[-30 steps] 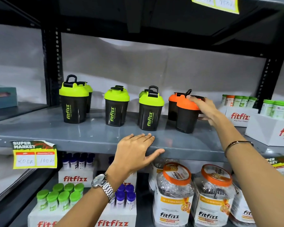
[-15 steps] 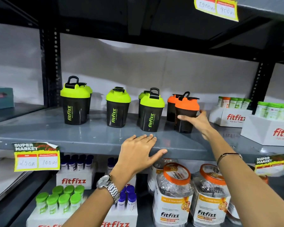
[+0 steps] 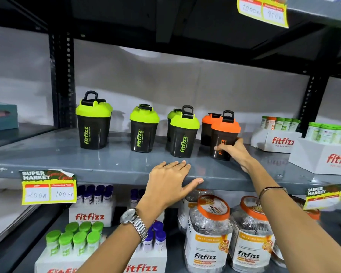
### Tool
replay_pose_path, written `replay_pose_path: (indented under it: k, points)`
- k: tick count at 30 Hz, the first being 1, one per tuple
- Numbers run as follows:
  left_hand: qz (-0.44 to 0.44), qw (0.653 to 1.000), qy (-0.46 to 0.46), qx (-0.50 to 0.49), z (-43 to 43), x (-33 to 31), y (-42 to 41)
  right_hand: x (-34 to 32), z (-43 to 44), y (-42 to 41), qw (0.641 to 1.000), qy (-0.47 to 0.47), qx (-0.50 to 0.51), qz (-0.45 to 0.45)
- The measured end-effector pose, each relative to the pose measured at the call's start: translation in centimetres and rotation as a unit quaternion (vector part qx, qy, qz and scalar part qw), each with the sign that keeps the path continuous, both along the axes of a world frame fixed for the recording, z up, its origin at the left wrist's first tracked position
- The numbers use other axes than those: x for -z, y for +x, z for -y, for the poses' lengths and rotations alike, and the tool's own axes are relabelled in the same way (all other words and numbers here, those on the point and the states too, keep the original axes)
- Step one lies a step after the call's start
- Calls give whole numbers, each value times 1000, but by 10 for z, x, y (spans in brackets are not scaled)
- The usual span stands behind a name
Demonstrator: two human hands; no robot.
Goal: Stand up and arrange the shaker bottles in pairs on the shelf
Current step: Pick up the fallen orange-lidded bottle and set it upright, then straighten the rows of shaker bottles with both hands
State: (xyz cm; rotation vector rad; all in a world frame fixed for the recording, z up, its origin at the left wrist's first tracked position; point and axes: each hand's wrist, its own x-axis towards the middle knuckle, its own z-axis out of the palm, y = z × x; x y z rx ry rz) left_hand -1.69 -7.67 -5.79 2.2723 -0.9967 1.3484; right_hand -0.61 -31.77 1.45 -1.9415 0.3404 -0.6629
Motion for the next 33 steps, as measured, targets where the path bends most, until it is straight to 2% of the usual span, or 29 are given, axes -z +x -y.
replay_pose_path:
  k: [4,12,16,18,20,21,23,27,33]
  points:
    - [-4,1000,1,1,1,1,1,2,-2,-2,999,-36,23,-10]
    - [-35,999,10,4,0,0,-3,3,-4,-5,999,-29,13,-35]
    - [-119,992,-51,4,-1,-22,-21,4,-4,-7,999,-16,11,-36]
    - [-229,969,-95,20,4,-41,-16,3,-2,-7,1000,-4,4,-26]
    - [-393,903,-163,60,12,-63,1,4,-1,-7,1000,11,-3,-8]
    - [-448,870,-191,74,17,-71,15,4,0,-7,1000,18,-6,1]
    - [-497,841,-202,73,26,-79,37,4,0,-8,999,25,-12,17]
    - [-509,839,-182,61,33,-76,70,4,2,-9,998,49,-19,42]
    - [-479,863,-158,11,34,-77,95,3,3,-7,997,61,-25,37]
